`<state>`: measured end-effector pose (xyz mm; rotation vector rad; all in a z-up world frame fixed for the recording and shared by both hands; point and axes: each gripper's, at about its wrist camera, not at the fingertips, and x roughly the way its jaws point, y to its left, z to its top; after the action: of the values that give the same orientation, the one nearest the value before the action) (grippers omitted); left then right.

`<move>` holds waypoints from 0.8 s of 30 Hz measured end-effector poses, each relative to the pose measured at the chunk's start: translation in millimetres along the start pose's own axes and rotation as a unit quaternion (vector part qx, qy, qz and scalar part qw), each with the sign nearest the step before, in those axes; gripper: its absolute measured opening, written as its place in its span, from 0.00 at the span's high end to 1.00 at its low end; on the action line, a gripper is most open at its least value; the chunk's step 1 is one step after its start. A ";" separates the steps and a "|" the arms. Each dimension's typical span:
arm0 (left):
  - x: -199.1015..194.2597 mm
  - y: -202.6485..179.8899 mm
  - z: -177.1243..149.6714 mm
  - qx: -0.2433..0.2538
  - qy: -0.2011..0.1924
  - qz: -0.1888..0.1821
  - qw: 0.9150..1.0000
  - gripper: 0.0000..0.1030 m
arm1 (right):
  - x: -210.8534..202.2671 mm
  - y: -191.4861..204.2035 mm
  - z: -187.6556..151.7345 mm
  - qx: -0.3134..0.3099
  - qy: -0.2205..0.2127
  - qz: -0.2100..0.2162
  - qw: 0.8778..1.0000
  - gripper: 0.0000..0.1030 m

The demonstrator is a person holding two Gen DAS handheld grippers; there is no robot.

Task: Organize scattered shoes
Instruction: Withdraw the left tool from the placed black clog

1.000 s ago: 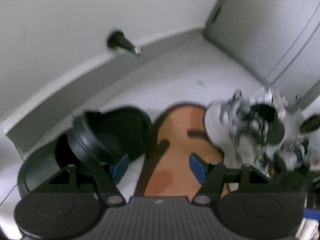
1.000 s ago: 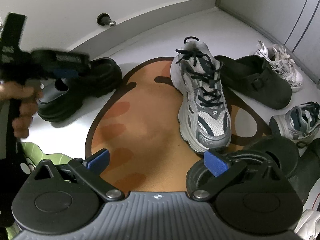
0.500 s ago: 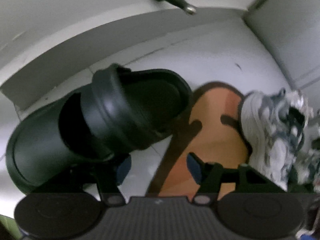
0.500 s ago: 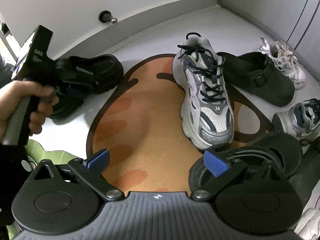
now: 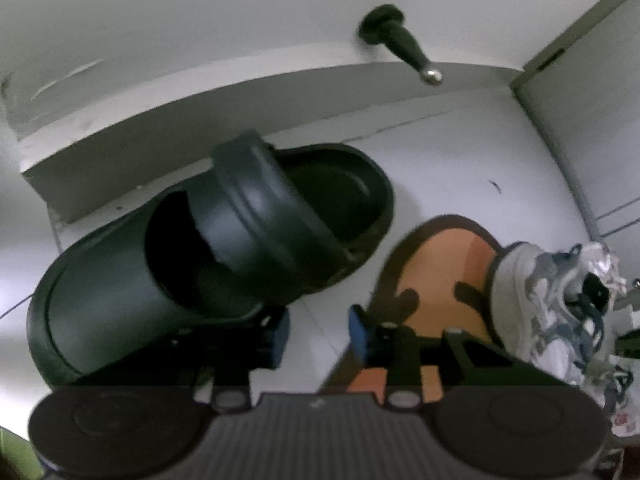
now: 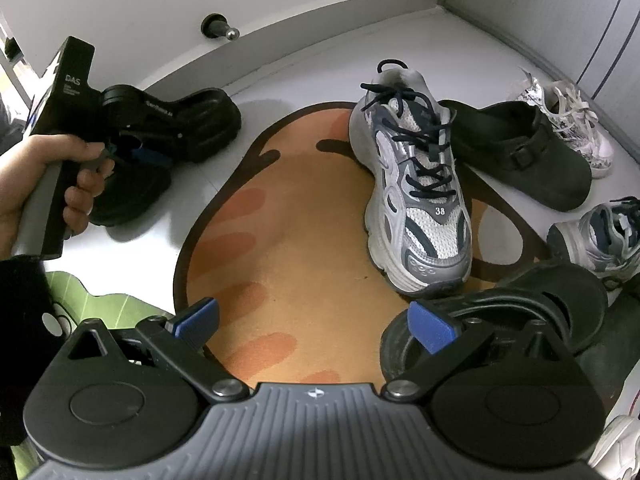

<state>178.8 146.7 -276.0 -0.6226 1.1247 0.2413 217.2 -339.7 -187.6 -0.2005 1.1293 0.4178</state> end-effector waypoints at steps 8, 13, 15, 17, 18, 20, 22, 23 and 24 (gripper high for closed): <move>0.8 -0.7 0.7 -0.006 0.013 -0.003 1.000 0.52 | 1.7 -0.5 5.2 -0.003 0.000 -0.002 1.000 0.00; -0.4 -20.0 -7.8 0.025 0.023 -0.028 0.999 0.31 | 3.5 -0.1 8.2 -0.004 -0.002 0.002 1.000 0.00; -4.7 -28.9 -11.1 0.046 0.021 -0.037 0.998 0.31 | -1.4 -1.9 6.9 -0.009 -0.004 -0.003 1.000 0.00; -8.3 -32.2 -11.5 0.054 0.016 -0.042 0.998 0.30 | -8.3 -8.5 4.3 -0.009 -0.008 -0.013 1.000 0.00; -10.8 -33.3 -11.6 0.058 0.013 -0.044 0.997 0.30 | -11.8 -13.1 3.1 -0.007 -0.009 -0.018 1.000 0.00; -14.8 -33.9 -11.5 0.060 0.012 -0.050 0.997 0.29 | -16.5 -21.9 0.2 0.000 -0.010 -0.025 1.000 0.00; -19.3 -33.7 -12.3 0.056 0.015 -0.061 0.996 0.29 | -24.6 -35.4 -2.5 0.014 -0.012 -0.035 0.999 0.00; -21.2 -34.3 -13.2 0.051 0.019 -0.065 0.996 0.29 | -29.3 -42.4 -3.9 0.021 -0.013 -0.041 0.999 0.00; -23.2 -35.0 -14.1 0.047 0.022 -0.070 0.996 0.29 | -35.3 -50.5 -6.3 0.028 -0.016 -0.048 0.998 0.00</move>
<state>174.9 113.2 -247.3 -0.6225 1.1233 0.0553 220.5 -395.5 -161.0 -0.1962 1.0938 0.3033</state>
